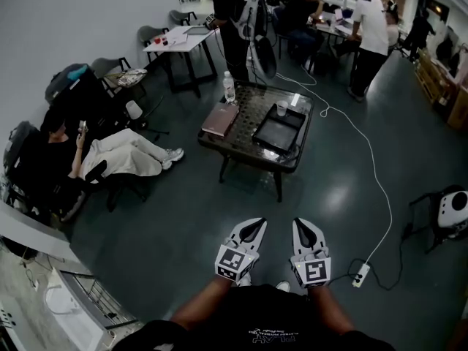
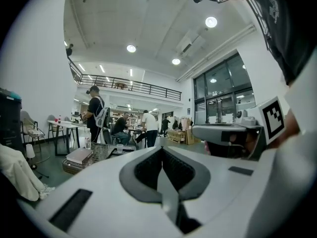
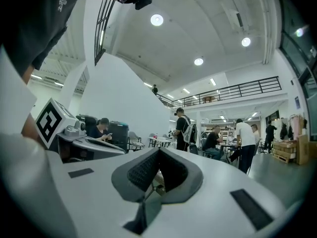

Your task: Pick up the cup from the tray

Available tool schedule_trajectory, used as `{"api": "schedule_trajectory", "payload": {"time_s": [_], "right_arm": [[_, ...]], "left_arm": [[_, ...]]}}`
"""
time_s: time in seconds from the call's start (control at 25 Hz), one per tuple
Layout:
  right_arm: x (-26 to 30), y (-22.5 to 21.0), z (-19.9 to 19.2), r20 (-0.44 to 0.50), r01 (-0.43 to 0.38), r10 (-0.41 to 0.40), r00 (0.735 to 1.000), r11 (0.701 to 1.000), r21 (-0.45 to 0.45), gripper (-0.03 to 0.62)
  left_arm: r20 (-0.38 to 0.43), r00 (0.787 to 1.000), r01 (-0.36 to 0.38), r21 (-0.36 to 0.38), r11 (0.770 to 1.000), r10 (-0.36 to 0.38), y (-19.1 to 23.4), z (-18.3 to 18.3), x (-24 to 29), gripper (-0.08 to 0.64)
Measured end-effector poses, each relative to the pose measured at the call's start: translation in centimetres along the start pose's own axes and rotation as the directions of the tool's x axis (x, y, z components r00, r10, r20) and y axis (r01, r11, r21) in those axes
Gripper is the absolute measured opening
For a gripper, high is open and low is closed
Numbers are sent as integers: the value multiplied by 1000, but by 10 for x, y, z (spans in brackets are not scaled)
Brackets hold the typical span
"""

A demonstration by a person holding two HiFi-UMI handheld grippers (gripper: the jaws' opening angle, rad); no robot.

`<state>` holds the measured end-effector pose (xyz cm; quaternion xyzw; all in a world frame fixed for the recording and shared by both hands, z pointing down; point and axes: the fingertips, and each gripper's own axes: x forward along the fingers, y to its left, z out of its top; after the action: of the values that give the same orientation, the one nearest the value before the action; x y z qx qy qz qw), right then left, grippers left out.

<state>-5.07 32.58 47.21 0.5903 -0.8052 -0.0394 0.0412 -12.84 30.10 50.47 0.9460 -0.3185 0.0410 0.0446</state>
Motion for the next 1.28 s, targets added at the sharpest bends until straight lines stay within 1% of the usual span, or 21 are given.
{"api": "schedule_trajectory", "payload": {"time_s": [0.12, 0.32, 0.4, 0.52, 0.64, 0.76, 0.92, 1.04, 1.16, 1.28], "right_arm": [[11, 8, 4, -17, 12, -12, 1000, 1000, 6, 8], [33, 26, 6, -1, 21, -21, 1000, 1000, 11, 8], [39, 32, 5, -13, 26, -26, 1000, 1000, 10, 8], [48, 35, 6, -36, 46, -46, 998, 999, 8, 8], [55, 40, 0, -19, 47, -46, 999, 999, 25, 8], [58, 42, 3, -14, 49, -48, 999, 998, 43, 8], [57, 37, 1, -21, 44, -43, 999, 999, 31, 8], [60, 32, 1, -14, 35, -34, 999, 999, 37, 8], [63, 19, -5, -10, 30, -30, 1000, 999, 43, 8], [65, -1, -3, -18, 50, -49, 999, 998, 43, 8]], "left_arm": [[1, 1000, 1, -2, 1000, -1, 14, 1, -5, 11], [13, 1000, -8, -1, 1000, 8, 44, 6, -15, 9], [14, 1000, -4, -3, 1000, 4, 53, 7, -19, 11], [16, 1000, 6, -7, 1000, -6, 62, 9, -22, 9], [11, 1000, 16, -11, 1000, -15, 68, 11, -24, 9], [15, 1000, 26, -17, 1000, -26, 70, 14, -24, 9], [24, 999, 47, -22, 999, -47, 62, 15, -17, 9], [12, 998, 57, -19, 998, -56, 59, 12, -11, 9], [4, 999, 44, -12, 999, -44, 65, 11, -2, 9], [3, 1000, 27, 1, 1000, -27, 75, 15, 11, 11]]}}
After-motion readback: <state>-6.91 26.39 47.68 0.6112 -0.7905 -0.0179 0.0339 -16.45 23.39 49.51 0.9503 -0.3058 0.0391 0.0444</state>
